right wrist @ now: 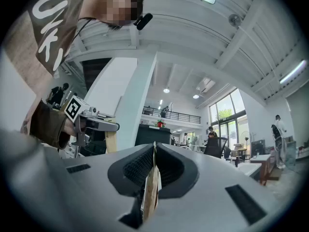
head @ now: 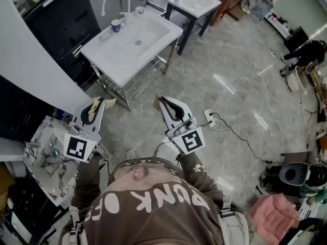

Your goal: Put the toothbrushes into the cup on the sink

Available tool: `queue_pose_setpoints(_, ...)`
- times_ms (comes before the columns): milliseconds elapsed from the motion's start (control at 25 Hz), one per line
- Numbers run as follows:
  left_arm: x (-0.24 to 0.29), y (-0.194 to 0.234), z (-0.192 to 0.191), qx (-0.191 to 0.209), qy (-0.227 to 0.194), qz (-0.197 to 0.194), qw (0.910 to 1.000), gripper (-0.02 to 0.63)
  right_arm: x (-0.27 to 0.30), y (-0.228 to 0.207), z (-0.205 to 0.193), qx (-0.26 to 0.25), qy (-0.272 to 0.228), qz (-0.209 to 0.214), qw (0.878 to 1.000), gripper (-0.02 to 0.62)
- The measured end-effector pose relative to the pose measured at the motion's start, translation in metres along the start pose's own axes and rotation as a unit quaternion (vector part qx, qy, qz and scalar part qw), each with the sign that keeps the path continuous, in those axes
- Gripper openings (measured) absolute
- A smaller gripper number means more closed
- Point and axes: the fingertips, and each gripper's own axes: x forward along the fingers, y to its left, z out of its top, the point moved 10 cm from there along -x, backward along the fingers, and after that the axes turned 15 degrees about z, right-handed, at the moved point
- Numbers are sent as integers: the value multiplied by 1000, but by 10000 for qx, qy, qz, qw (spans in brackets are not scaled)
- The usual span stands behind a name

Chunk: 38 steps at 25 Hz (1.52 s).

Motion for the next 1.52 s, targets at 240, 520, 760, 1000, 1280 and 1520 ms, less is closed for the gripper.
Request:
queue_pose_setpoints(240, 4, -2, 1, 2, -5, 7, 10000, 5, -2, -4, -2, 5, -12, -1, 10000, 25)
queue_pose_setpoints(520, 10, -8, 2, -54, 36, 24, 10000, 5, -5, -9, -3, 95, -116, 130, 9998, 28)
queue_pose_setpoints(760, 18, -16, 6, 32, 47, 30, 10000, 5, -11, -18, -3, 15, -143, 136, 9998, 28)
queue_pose_setpoints(1000, 29, -39, 17, 125, 46, 106, 9999, 5, -32, -34, -3, -15, -183, 165, 9997, 28)
queue_pose_setpoints(1280, 29, -80, 24, 130, 57, 225, 9996, 5, -68, -46, -4, -6, -191, 304, 9994, 28)
queue_pose_setpoints(1520, 40, -102, 26, 164, 164, 208, 9995, 5, -85, -63, -4, -28, -310, 300, 9991, 28)
